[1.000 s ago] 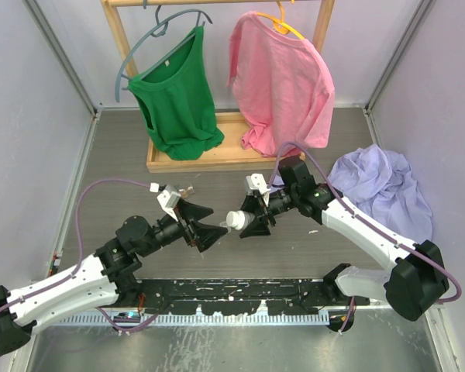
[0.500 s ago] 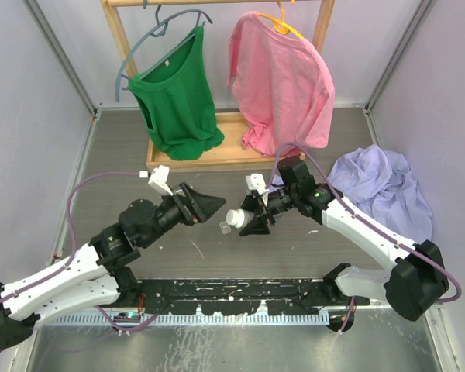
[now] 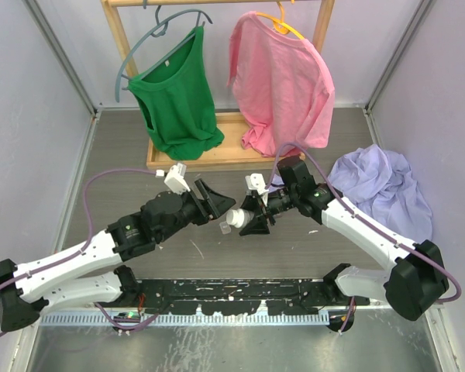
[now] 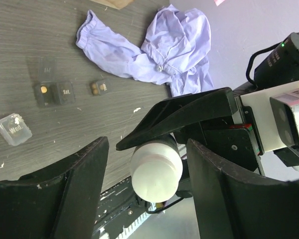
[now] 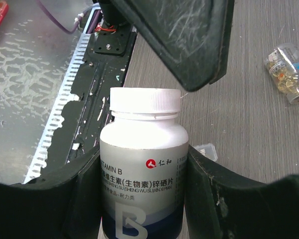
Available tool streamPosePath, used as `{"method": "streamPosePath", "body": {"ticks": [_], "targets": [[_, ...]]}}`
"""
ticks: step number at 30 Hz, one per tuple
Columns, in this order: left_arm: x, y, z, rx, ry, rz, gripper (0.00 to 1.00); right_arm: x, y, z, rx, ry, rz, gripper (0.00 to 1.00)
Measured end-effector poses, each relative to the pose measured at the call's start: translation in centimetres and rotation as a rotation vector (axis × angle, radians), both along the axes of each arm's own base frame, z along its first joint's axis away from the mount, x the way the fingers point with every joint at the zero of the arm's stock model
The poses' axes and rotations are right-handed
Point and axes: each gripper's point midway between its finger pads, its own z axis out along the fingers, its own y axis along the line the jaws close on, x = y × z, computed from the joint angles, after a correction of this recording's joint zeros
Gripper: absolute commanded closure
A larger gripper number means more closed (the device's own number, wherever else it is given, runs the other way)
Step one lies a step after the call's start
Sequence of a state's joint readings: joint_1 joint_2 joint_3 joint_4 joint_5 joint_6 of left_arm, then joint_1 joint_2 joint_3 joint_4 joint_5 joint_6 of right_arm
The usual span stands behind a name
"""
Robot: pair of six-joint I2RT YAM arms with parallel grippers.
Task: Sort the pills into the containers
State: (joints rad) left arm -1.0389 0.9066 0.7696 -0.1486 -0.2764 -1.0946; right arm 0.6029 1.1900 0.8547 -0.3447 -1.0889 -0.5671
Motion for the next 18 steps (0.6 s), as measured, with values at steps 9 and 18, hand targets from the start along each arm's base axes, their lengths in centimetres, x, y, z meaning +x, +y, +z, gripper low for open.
{"method": "streamPosePath", "body": {"ticks": [9, 18], "targets": [[-0.9, -0.8, -0.5, -0.010, 0.042, -0.021, 0.36, 0.4, 0.0, -0.4, -0.015, -0.003, -0.016, 0.99], [-1.2, -1.1, -0.6, -0.015, 0.049, -0.031, 0.36, 0.9, 0.0, -0.7, -0.033, 0.004, -0.047, 0.99]]}}
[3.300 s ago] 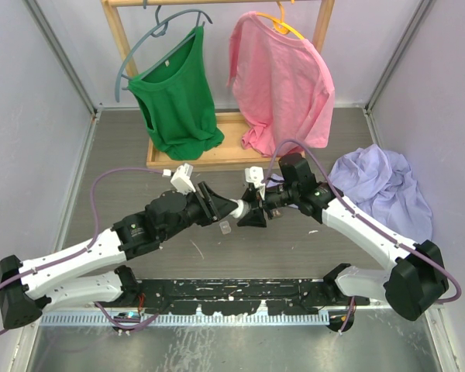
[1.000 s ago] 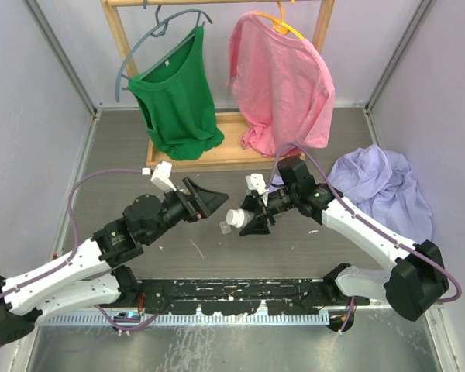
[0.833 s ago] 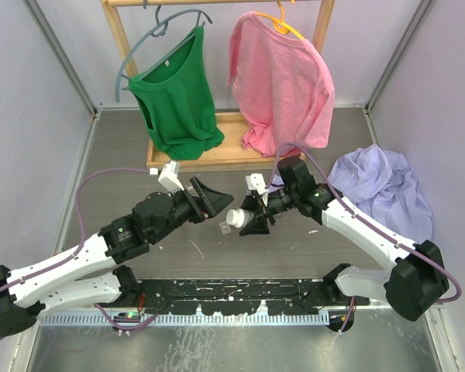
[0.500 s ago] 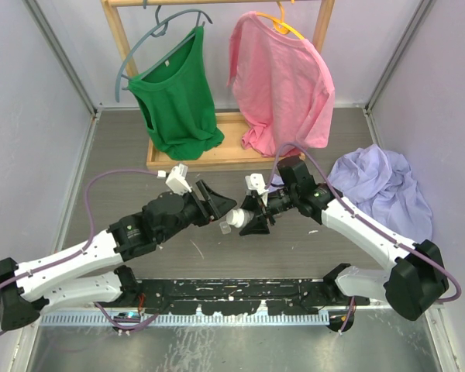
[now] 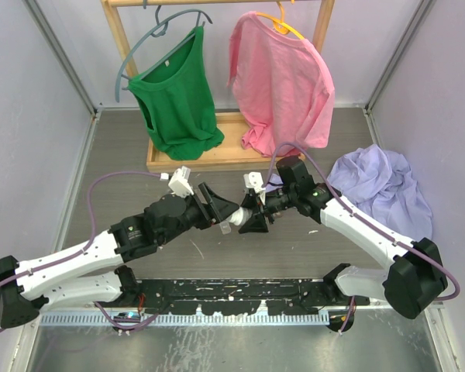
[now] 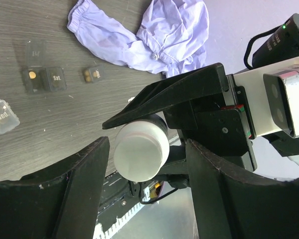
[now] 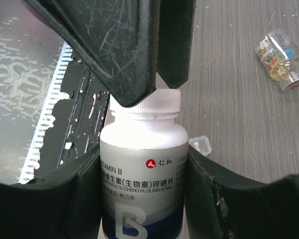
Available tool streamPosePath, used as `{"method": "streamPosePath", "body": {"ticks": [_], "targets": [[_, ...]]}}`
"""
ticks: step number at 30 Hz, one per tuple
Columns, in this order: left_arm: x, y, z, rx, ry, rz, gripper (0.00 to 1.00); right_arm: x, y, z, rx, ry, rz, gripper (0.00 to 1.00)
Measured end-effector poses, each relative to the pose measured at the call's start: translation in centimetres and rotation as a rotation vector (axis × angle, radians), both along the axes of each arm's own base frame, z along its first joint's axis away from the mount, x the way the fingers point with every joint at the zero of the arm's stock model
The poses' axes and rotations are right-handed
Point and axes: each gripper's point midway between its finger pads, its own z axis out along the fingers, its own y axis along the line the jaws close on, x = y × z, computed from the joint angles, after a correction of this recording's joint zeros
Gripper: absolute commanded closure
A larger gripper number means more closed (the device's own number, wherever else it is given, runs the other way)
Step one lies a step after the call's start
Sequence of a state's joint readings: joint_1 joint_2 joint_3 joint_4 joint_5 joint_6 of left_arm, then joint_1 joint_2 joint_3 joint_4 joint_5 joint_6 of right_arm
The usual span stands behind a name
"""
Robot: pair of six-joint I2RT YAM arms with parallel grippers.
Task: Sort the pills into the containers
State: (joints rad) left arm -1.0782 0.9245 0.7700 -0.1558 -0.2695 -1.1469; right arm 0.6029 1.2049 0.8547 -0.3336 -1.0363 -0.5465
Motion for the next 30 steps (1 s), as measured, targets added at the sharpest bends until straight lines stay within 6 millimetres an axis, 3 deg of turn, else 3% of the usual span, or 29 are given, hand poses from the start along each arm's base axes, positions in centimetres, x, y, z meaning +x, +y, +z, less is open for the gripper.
{"method": "streamPosePath", "body": {"ticks": [15, 23, 30], "targets": [[-0.2, -0.2, -0.7, 0.022, 0.015, -0.013, 0.37, 0.2, 0.1, 0.1, 0.002, -0.002, -0.008, 0.99], [-0.4, -0.4, -1.1, 0.030, 0.023, -0.028, 0.47, 0.2, 0.1, 0.1, 0.002, 0.002, -0.010, 0.99], [-0.4, -0.5, -1.3, 0.039, 0.022, -0.037, 0.66, 0.2, 0.1, 0.1, 0.000, 0.007, -0.012, 0.99]]}}
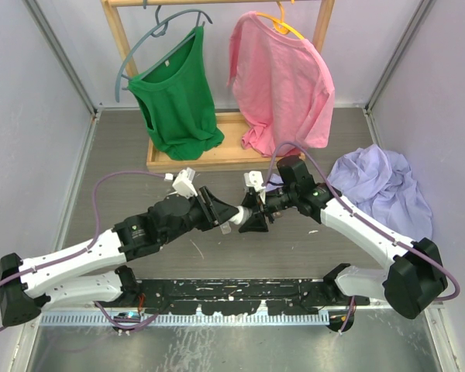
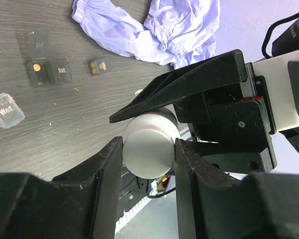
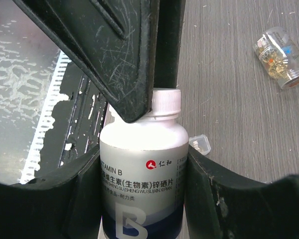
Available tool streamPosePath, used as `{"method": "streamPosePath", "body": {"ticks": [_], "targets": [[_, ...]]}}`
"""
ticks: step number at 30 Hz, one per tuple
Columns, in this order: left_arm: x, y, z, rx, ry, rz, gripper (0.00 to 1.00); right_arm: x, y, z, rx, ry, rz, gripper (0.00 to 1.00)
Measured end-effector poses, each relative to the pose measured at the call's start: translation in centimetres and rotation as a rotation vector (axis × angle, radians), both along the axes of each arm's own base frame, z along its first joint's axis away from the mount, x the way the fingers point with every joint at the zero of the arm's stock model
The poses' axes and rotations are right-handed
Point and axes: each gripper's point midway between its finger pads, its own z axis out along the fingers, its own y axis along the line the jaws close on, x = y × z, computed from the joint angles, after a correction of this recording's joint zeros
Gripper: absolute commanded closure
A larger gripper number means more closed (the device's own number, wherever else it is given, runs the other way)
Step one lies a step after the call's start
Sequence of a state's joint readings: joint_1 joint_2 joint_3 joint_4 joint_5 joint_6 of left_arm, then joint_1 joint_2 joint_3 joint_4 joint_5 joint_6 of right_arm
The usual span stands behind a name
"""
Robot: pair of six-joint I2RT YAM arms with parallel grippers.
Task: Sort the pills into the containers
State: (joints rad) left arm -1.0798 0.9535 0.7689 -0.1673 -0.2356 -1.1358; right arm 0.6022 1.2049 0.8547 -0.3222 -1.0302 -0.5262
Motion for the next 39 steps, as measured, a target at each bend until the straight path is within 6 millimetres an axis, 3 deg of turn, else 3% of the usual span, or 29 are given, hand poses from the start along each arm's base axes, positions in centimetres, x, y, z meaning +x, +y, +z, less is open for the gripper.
{"method": "streamPosePath", "body": {"ticks": [5, 13, 21, 30, 34, 37, 39], "targets": [[0.0, -0.1, -0.1, 0.007, -0.031, -0.017, 0.71, 0.0, -0.1, 0.0, -0.002, 0.003, -0.003, 0.99], [-0.4, -0.4, -0.6, -0.024, -0.223, -0.132, 0.72, -0.3, -0.4, -0.5, -0.023, 0.031, -0.007, 0.99], [-0.9, -0.5, -0.7, -0.015, -0.454, -0.356, 0.73, -0.7, -0.5, -0.5, -0.026, 0.051, 0.003, 0.99], [-2.0, -1.1, -1.3, 0.133, -0.830, -0.611, 0.69, -1.6, -0.9, -1.2, -0.045, 0.090, 0.019, 0.99], [-2.3, -0.9, -1.4, 0.191, -0.960, -0.672, 0.59, -1.6, -0.9, -1.2, -0.042, 0.086, 0.025, 0.99], [-2.4, -0.7, -1.3, 0.212, -1.008, -0.691, 0.44, -1.7, -0.8, -1.1, -0.036, 0.080, 0.030, 0.99], [-2.4, -0.6, -1.5, 0.225, -1.019, -0.701, 0.27, -1.5, -0.6, -0.9, -0.025, 0.068, 0.031, 0.99]]}}
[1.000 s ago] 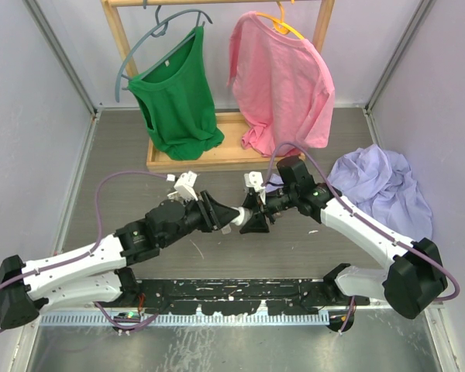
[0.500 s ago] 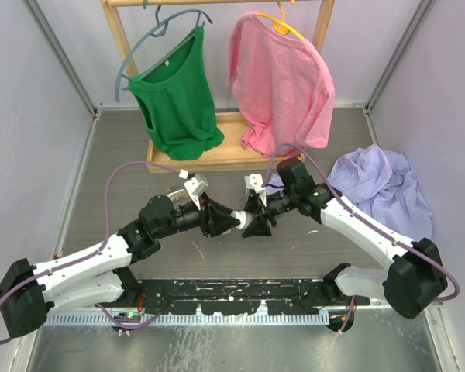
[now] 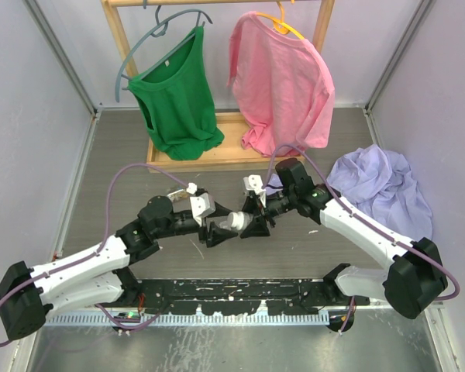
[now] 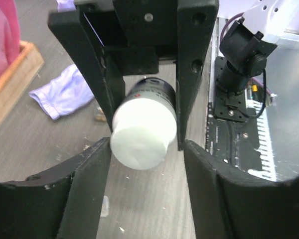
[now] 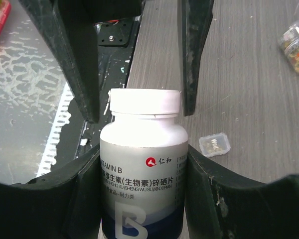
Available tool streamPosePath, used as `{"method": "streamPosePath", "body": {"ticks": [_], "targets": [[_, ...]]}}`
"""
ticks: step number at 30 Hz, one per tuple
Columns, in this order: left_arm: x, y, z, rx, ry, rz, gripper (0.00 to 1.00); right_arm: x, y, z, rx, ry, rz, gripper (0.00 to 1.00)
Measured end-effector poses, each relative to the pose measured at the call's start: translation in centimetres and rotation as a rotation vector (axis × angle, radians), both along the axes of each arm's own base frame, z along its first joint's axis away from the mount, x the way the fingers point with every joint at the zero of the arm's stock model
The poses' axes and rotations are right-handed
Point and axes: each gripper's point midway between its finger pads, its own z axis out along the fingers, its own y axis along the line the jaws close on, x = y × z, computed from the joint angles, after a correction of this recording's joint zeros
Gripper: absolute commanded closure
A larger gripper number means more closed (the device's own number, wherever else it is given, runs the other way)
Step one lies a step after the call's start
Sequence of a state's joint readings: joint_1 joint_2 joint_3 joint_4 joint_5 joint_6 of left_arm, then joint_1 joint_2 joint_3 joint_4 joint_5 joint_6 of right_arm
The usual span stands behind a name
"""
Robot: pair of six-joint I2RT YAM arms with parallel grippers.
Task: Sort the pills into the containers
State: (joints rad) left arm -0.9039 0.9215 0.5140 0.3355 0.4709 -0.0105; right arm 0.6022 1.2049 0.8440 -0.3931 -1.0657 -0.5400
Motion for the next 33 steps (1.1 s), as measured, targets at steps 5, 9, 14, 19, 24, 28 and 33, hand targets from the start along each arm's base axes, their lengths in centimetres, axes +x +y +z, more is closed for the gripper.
{"method": "streamPosePath", "body": {"ticks": [5, 9, 14, 19, 24, 28, 33], "targets": [[0.5, 0.3, -0.6, 0.009, 0.041, 0.048, 0.01, 0.6, 0.4, 0.6, 0.029, -0.040, 0.000, 0.99], [1.2, 0.9, -0.3, -0.021, 0.095, 0.130, 0.02, 0.7, 0.5, 0.7, 0.034, -0.048, 0.001, 0.99], [1.2, 2.3, 2.3, -0.139, 0.173, 0.213, 0.02, 0.7, 0.5, 0.7, 0.035, -0.050, 0.001, 0.99], [0.8, 3.6, 4.8, -0.289, 0.333, 0.273, 0.02, 0.7, 0.5, 0.7, 0.036, -0.054, 0.002, 0.99], [1.6, 4.2, 5.4, -0.417, 0.589, 0.368, 0.01, 0.7, 0.5, 0.7, 0.036, -0.054, 0.002, 0.99], [2.6, 4.6, 4.1, -0.445, 0.776, 0.492, 0.01, 0.7, 0.5, 0.7, 0.037, -0.055, 0.002, 0.99], [2.2, 3.6, 3.6, -0.394, 0.903, 0.623, 0.10, 0.7, 0.5, 0.7, 0.036, -0.056, 0.002, 0.99]]}}
